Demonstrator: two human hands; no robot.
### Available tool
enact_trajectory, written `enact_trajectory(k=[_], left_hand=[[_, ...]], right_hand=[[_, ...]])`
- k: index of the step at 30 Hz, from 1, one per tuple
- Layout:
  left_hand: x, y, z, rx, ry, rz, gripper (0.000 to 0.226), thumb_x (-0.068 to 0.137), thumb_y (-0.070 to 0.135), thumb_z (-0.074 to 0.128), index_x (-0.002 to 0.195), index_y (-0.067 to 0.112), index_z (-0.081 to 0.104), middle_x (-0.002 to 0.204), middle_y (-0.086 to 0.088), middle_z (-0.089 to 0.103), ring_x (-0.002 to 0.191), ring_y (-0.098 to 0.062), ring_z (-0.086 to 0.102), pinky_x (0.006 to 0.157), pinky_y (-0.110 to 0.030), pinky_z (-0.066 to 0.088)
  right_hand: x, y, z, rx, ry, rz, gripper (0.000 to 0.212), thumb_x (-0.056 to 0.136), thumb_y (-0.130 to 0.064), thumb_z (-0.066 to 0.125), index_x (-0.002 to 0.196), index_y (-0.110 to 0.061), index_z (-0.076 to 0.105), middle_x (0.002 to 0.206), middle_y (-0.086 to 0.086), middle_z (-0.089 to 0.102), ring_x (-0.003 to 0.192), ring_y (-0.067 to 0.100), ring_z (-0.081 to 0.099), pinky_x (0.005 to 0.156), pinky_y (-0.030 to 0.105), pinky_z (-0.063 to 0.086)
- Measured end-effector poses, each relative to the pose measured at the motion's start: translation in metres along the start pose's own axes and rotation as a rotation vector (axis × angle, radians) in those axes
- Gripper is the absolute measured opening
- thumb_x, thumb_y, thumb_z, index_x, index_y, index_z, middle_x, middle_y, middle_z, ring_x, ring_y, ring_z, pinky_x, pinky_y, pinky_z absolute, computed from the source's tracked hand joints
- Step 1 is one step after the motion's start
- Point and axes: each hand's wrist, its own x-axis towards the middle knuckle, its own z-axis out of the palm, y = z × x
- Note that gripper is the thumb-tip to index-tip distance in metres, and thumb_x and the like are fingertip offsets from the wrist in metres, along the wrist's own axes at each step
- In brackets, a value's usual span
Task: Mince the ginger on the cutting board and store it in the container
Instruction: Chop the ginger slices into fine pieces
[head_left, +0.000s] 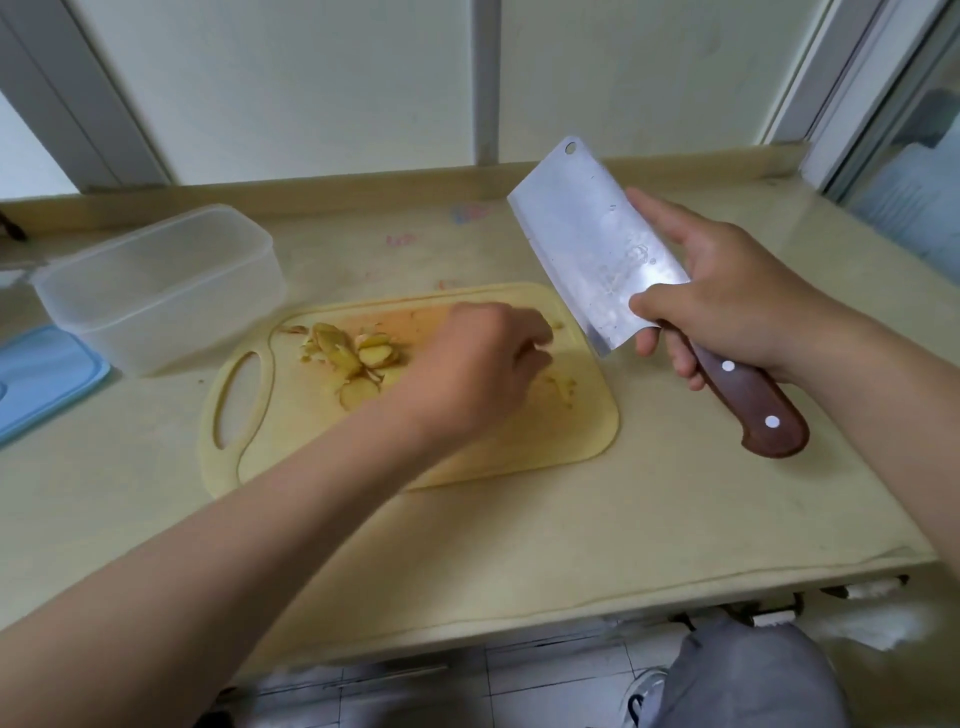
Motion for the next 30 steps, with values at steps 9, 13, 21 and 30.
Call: enact_trajectory(k=[9, 13, 21, 30], left_hand=[[0.007, -0.036, -0.050, 0.231, 0.096, -0.253, 0.028, 0.091, 0.006, 0.053, 0.108, 0.009, 0.075, 0.101, -0.012, 0.072, 0.097, -0.034, 0.062, 0.083, -0.037, 0.053], [-0.010, -0.051, -0.061, 0.307, 0.112, -0.269, 0.022, 0.088, 0.012, 0.056, 0.100, 0.010, 0.074, 0.089, -0.010, 0.072, 0.086, -0.034, 0.063, 0.073, -0.044, 0.055], [-0.042, -0.073, -0.080, 0.386, 0.032, -0.278, 0.026, 0.092, 0.023, 0.059, 0.114, 0.014, 0.071, 0.105, -0.006, 0.065, 0.096, -0.030, 0.060, 0.080, -0.040, 0.052], [-0.056, -0.075, -0.080, 0.368, -0.126, -0.228, 0.046, 0.088, 0.046, 0.056, 0.125, 0.020, 0.067, 0.125, -0.007, 0.059, 0.109, -0.031, 0.054, 0.095, -0.043, 0.046]], right_hand=[[-0.015, -0.010, 0.010, -0.088, -0.203, 0.009, 0.090, 0.098, 0.002, 0.052, 0.151, -0.065, 0.022, 0.041, 0.001, 0.057, 0.068, 0.053, 0.066, 0.037, 0.027, 0.044], [-0.011, -0.013, 0.026, -0.184, -0.325, 0.021, 0.093, 0.097, -0.002, 0.050, 0.150, -0.071, 0.018, 0.061, 0.009, 0.068, 0.041, 0.022, 0.054, 0.037, 0.024, 0.044], [0.016, -0.018, 0.024, -0.282, -0.257, 0.055, 0.093, 0.095, -0.002, 0.048, 0.148, -0.073, 0.018, 0.068, 0.013, 0.071, 0.043, 0.023, 0.055, 0.044, 0.032, 0.052], [0.023, -0.025, 0.020, -0.266, -0.214, 0.036, 0.092, 0.098, -0.002, 0.050, 0.153, -0.067, 0.017, 0.051, 0.004, 0.065, 0.047, 0.026, 0.059, 0.041, 0.031, 0.048]])
